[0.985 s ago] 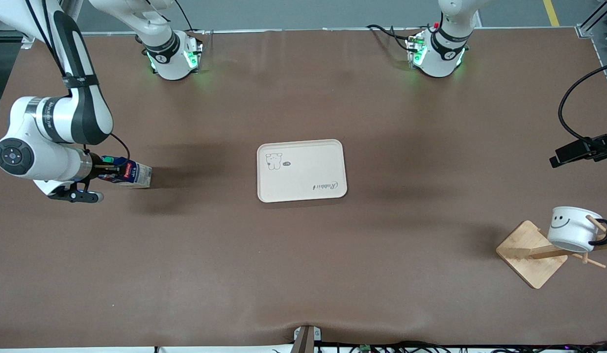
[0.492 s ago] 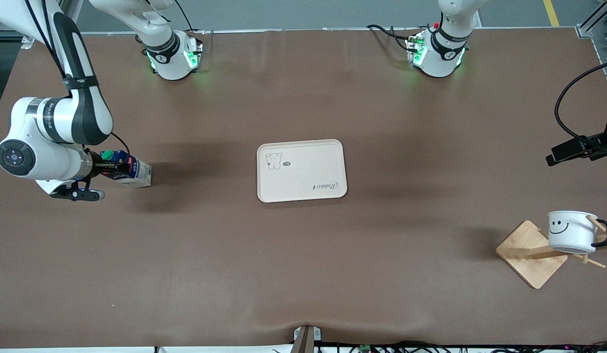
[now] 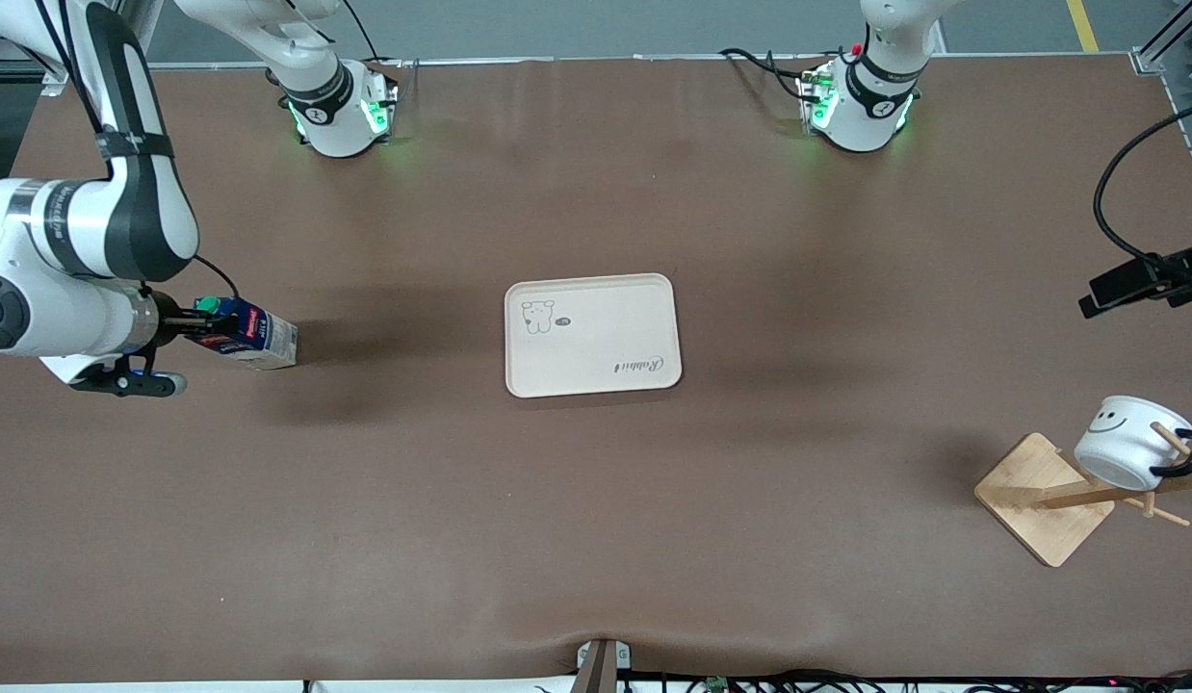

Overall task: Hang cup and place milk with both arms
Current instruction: 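Lower the milk carton onto the table and open the right gripper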

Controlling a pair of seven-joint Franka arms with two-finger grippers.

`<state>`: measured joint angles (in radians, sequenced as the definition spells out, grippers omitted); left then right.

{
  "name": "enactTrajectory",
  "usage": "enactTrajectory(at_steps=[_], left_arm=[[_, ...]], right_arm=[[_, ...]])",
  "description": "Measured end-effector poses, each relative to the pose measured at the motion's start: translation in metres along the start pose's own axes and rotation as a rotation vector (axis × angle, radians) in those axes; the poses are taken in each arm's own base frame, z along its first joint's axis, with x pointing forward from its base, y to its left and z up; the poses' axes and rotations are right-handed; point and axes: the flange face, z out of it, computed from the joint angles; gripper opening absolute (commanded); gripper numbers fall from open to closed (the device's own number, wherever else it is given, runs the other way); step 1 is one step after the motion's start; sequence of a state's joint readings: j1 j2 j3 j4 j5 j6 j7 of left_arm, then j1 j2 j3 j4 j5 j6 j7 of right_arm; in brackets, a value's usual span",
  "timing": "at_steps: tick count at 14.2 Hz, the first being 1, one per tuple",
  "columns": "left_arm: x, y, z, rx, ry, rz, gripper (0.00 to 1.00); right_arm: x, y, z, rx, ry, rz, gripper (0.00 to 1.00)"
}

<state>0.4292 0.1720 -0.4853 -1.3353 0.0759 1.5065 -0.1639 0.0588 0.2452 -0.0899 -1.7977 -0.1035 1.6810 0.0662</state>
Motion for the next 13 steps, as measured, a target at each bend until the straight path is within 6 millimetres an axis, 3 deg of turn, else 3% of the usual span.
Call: enactTrajectory(at_steps=[2, 4, 7, 9, 10, 13], left_arm=[[-0.014, 0.013, -0.008, 0.032, 0.003, 0.009, 1.0], [-0.026, 0.013, -0.008, 0.056, -0.006, 0.005, 1.0], [-0.042, 0.009, -0.012, 0.068, -0.008, 0.001, 1.0], [-0.055, 0.014, -0.016, 0.054, 0.007, 0.01, 1.0], [-0.06, 0.017, -0.016, 0.053, 0.021, 0.015, 1.0], [-0.067, 0.017, -0.01, 0.055, 0.029, 0.016, 1.0]], right_arm=[[0.004, -0.013, -0.028, -0.009, 0.029, -0.018, 1.0], [0.001, -0.027, -0.069, -0.028, 0.018, -0.036, 1.0], [-0.014, -0.065, -0.136, -0.127, 0.072, -0.083, 1.0], [-0.026, -0.087, -0.162, -0.113, 0.109, -0.11, 1.0], [-0.026, -0.08, -0.164, -0.056, 0.101, -0.104, 1.0], [-0.027, -0.015, -0.169, 0.055, 0.106, -0.076, 1.0]])
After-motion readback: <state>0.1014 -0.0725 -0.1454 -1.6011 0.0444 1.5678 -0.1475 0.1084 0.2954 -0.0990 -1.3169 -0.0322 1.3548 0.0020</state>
